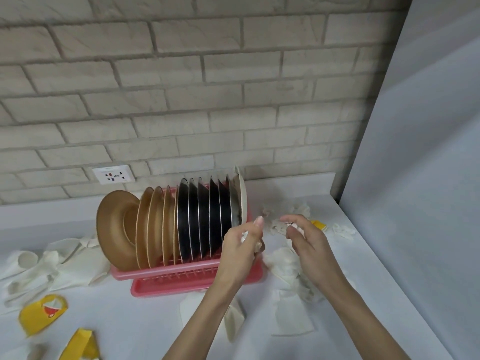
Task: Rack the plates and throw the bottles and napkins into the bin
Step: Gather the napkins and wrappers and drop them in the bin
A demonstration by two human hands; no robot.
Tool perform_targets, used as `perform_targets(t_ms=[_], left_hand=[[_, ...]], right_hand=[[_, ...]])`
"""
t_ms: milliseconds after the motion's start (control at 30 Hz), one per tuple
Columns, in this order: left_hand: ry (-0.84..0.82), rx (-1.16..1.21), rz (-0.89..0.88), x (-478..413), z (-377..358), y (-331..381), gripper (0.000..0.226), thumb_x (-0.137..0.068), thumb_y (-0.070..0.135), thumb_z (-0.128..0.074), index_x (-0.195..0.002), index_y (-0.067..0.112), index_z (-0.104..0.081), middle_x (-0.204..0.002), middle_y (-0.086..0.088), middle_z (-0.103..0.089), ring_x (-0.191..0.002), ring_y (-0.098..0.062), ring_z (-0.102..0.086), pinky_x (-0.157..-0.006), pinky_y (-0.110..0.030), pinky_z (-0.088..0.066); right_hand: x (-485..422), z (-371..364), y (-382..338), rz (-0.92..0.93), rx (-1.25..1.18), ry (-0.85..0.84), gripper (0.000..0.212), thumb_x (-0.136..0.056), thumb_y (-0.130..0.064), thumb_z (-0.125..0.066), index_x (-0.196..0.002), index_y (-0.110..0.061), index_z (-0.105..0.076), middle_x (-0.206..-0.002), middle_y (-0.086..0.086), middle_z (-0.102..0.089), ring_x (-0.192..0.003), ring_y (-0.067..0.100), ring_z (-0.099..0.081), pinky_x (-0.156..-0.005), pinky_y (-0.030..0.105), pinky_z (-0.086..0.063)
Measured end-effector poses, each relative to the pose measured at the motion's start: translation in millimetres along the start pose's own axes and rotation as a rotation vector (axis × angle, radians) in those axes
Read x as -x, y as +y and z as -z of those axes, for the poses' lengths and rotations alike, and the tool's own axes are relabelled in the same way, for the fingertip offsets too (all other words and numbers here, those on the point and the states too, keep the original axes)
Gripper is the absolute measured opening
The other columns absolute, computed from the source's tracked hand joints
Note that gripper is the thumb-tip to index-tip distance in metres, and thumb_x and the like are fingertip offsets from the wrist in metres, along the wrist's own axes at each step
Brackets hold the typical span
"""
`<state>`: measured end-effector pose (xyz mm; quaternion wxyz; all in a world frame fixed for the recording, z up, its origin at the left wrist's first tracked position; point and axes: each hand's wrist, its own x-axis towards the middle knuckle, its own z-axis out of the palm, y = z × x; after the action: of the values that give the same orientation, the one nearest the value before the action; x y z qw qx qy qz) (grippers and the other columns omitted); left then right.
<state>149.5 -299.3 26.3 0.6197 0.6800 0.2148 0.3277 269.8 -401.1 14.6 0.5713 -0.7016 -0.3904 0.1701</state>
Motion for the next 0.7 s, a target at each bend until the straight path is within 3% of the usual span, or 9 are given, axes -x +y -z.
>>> perform_targets(t_ms=[67, 167, 200, 300, 400, 500, 567, 700], left_hand=[[0.022, 0.001, -0.004, -4.7, -1.6, -0.8, 0.056, -0.087, 0.058, -0.056, -0.057, 0.018, -0.031, -0.051, -0.004, -0.028, -0.046, -0.016, -0.026, -0.046, -0.025, -0.022], [0.032, -0.035, 0.007, -11.9, -6.1, -8.3, 0.051, -0.086, 0.052, -0.061, -0.055, 0.021, -0.034, -0.048, 0.005, -0.032, -0.042, -0.014, -0.031, -0.049, -0.026, -0.027], [0.026, -0.044, 0.007, -13.7, -8.4, -10.5, 0.050, -0.086, 0.052, -0.061, -0.055, 0.022, -0.035, -0.049, 0.006, -0.032, -0.042, -0.011, -0.032, -0.048, -0.025, -0.027], [0.005, -0.060, -0.009, -17.3, -18.4, -14.5, 0.053, -0.085, 0.053, -0.062, -0.057, 0.016, -0.037, -0.053, 0.002, -0.034, -0.044, -0.008, -0.034, -0.048, -0.020, -0.032], [-0.027, -0.080, -0.017, -14.5, -36.9, -13.6, 0.053, -0.093, 0.042, -0.064, -0.064, 0.003, -0.043, -0.059, -0.009, -0.037, -0.047, -0.008, -0.039, -0.051, -0.014, -0.036], [-0.135, -0.068, -0.012, -4.9, -64.1, -8.6, 0.042, -0.097, 0.029, -0.059, -0.065, 0.004, -0.048, -0.058, -0.004, -0.039, -0.047, -0.007, -0.039, -0.050, -0.012, -0.034], [-0.200, -0.057, 0.005, 4.8, -87.0, -6.0, 0.039, -0.098, 0.027, -0.059, -0.066, 0.004, -0.054, -0.055, 0.000, -0.042, -0.046, -0.007, -0.039, -0.049, -0.011, -0.033], [-0.337, 0.021, 0.065, 39.4, -132.5, -0.4, 0.042, -0.098, 0.025, -0.057, -0.067, -0.003, -0.054, -0.053, -0.002, -0.039, -0.041, -0.007, -0.034, -0.043, -0.010, -0.028]], right_hand=[[-1.2, 0.5, -0.5, 0.040, 0.019, 0.016, 0.023, -0.102, -0.021, -0.049, -0.112, -0.028, -0.068, -0.087, -0.035, -0.061, -0.078, -0.008, -0.057, -0.072, 0.011, -0.042], [-1.3, 1.5, 0.5, 0.085, 0.039, 0.110, 0.021, -0.101, -0.026, -0.050, -0.097, -0.024, -0.070, -0.095, -0.019, -0.069, -0.092, 0.000, -0.062, -0.077, 0.011, -0.043], [-1.0, 2.1, 1.7, 0.085, 0.022, 0.146, 0.023, -0.099, -0.029, -0.048, -0.090, -0.022, -0.068, -0.090, -0.017, -0.068, -0.087, 0.003, -0.062, -0.074, 0.012, -0.043], [1.9, 7.0, 5.6, 0.040, -0.049, 0.225, 0.031, -0.096, -0.034, -0.043, -0.072, -0.018, -0.053, -0.067, -0.011, -0.051, -0.059, 0.015, -0.041, -0.057, 0.023, -0.036], [13.4, 22.8, 9.2, -0.019, -0.057, 0.304, 0.042, -0.102, -0.033, -0.043, -0.066, -0.013, -0.037, -0.061, -0.007, -0.034, -0.058, 0.011, -0.032, -0.054, 0.023, -0.031], [37.5, 46.2, 10.4, -0.069, -0.061, 0.360, 0.044, -0.103, -0.026, -0.044, -0.063, -0.016, -0.030, -0.057, -0.009, -0.028, -0.055, 0.011, -0.026, -0.052, 0.022, -0.024], [60.0, 64.1, 12.2, -0.100, -0.061, 0.394, 0.040, -0.096, -0.033, -0.043, -0.065, -0.012, -0.031, -0.060, -0.003, -0.028, -0.058, 0.014, -0.026, -0.054, 0.025, -0.025], [119.7, 99.3, 17.1, -0.168, -0.064, 0.483, 0.026, -0.087, -0.026, -0.037, -0.068, -0.010, -0.046, -0.070, 0.011, -0.042, -0.066, 0.026, -0.036, -0.064, 0.033, -0.030]])
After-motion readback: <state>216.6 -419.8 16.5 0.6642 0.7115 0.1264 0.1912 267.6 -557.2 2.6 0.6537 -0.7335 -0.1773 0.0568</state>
